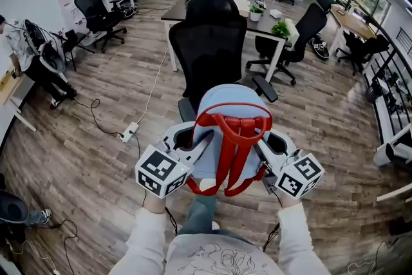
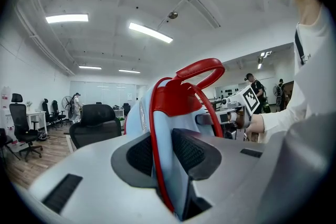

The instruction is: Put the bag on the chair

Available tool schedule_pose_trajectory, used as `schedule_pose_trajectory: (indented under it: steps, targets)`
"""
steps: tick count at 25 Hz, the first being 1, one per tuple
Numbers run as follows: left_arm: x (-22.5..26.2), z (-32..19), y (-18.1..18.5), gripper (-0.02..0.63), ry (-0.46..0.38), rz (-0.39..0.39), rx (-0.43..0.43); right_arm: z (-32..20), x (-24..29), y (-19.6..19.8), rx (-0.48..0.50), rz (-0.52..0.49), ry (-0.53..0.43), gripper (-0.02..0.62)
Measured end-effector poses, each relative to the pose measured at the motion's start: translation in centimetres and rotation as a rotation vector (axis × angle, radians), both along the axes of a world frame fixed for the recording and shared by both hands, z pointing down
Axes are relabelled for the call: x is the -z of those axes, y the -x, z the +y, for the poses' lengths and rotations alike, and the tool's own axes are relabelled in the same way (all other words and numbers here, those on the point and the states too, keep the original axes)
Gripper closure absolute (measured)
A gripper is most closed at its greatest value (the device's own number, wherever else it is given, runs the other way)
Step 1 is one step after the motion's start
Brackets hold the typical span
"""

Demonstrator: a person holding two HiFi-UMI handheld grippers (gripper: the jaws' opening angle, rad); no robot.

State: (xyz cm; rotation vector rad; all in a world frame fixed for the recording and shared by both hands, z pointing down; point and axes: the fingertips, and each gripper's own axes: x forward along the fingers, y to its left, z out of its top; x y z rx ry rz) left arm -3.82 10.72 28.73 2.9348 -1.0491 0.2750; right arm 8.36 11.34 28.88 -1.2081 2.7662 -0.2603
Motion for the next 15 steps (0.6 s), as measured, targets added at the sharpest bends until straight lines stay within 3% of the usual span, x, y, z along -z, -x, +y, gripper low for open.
schedule_pose_trajectory:
  steps: [15]
  targets:
    - [-1.0,-17.9,-1.9,0.508,0.029,0.012,-0.052,-17.3,-0.8,-1.8,-0.06,0.02,0.02,0.508]
